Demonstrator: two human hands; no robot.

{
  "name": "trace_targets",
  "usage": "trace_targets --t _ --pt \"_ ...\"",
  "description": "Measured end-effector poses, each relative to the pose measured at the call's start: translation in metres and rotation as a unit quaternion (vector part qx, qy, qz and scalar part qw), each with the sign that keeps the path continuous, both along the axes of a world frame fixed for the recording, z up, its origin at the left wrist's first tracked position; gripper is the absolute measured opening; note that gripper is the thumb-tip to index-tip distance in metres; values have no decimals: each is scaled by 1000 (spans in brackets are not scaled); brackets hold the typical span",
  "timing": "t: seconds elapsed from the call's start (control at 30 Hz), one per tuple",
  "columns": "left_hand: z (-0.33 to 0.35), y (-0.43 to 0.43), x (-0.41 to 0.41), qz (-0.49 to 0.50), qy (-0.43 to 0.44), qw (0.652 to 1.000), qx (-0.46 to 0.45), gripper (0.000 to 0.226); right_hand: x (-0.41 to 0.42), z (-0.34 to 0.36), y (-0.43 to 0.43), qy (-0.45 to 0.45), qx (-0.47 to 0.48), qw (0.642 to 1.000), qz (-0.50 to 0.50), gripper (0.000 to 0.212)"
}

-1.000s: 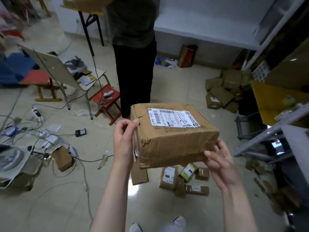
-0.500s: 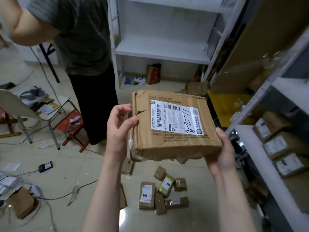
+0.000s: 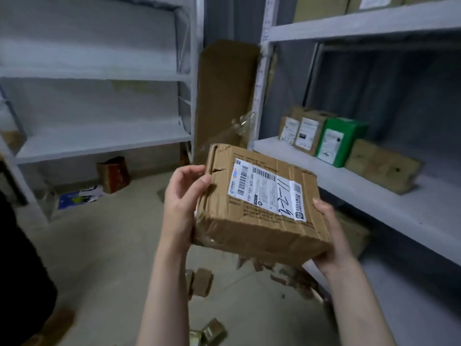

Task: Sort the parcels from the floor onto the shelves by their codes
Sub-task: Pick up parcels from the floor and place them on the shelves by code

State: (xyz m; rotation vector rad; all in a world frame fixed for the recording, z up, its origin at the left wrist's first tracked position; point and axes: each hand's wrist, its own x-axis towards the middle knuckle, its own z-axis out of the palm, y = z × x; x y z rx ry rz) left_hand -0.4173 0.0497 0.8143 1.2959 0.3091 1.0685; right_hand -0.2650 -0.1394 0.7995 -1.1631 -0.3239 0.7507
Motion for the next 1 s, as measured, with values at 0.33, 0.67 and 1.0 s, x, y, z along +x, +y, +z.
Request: trace_targets --t 0.33,0.67,1.0 --pt "9 -56 77 -151 65 982 -95 95 9 -1 -48 -25 25 968 -249 70" --pt "-3 -69 102 -249 180 948 -86 107 0 -11 -18 -37 62 939 -336 81" --pt "-8 -53 111 -337 149 926 -85 116 -21 -20 -17 -32 128 911 -389 76"
